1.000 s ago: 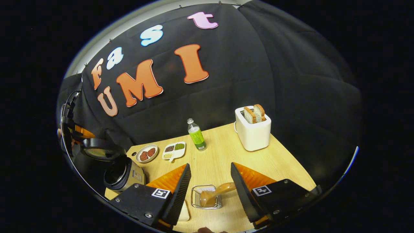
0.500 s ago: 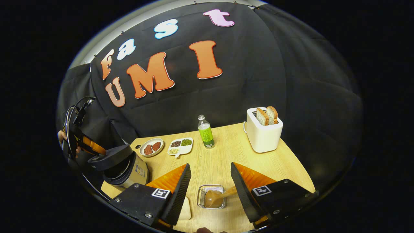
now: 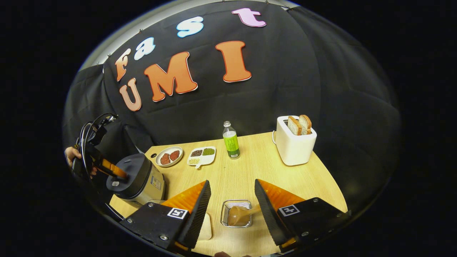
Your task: Close the left gripper, press the button to open the rice cooker; take a wooden spoon from the chopstick holder with the right hand, scoop a spoonful of rice and pour it into the rice cooker, then put the wooden spoon back into the chopstick holder.
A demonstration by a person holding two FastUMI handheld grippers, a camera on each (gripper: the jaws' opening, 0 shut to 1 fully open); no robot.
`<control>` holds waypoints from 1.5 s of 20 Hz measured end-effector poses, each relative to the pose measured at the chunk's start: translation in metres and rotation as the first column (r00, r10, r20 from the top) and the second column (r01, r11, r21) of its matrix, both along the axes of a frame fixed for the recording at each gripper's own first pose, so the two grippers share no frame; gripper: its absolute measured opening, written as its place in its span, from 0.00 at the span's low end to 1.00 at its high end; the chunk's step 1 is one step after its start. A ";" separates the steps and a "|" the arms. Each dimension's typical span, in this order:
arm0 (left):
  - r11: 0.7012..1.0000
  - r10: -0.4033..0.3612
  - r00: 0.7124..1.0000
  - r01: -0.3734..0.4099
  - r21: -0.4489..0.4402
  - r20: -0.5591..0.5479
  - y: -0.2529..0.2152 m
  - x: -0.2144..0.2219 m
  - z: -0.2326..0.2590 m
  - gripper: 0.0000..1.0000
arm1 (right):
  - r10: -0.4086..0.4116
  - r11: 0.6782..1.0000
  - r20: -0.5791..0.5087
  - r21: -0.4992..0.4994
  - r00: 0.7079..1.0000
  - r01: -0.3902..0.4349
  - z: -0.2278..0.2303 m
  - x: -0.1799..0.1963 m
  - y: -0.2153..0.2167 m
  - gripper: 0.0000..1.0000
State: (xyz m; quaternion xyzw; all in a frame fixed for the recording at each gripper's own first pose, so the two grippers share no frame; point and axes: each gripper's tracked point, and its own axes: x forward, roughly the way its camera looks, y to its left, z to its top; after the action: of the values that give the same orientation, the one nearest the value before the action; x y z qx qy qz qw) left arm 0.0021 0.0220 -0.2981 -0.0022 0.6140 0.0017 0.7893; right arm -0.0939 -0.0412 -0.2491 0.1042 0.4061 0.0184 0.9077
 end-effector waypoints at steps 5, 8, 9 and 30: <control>1.000 0.004 1.000 -0.004 0.002 0.007 0.001 0.000 -0.001 0.99 | 0.009 1.000 0.007 0.003 1.000 -0.009 0.002 0.008 0.008 0.77; 1.000 0.004 0.999 -0.004 0.005 0.046 -0.001 0.000 0.001 0.99 | 0.034 0.999 0.012 0.003 0.999 -0.034 0.005 0.011 0.018 0.78; 1.000 0.003 0.998 -0.004 0.007 0.060 -0.001 -0.001 0.000 1.00 | 0.043 0.999 0.015 0.000 0.999 -0.043 0.004 0.014 0.020 0.78; 0.996 -0.067 0.472 -0.026 0.090 0.879 -0.016 0.015 0.218 0.99 | 0.150 0.988 0.446 -0.091 0.883 -0.122 0.135 0.098 0.093 0.77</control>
State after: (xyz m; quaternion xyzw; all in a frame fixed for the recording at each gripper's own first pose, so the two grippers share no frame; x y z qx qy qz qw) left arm 0.0167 0.0056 -0.0800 0.0402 0.1205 0.0186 0.9917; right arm 0.0039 0.0518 -0.1140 0.0409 0.1911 0.0934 0.9763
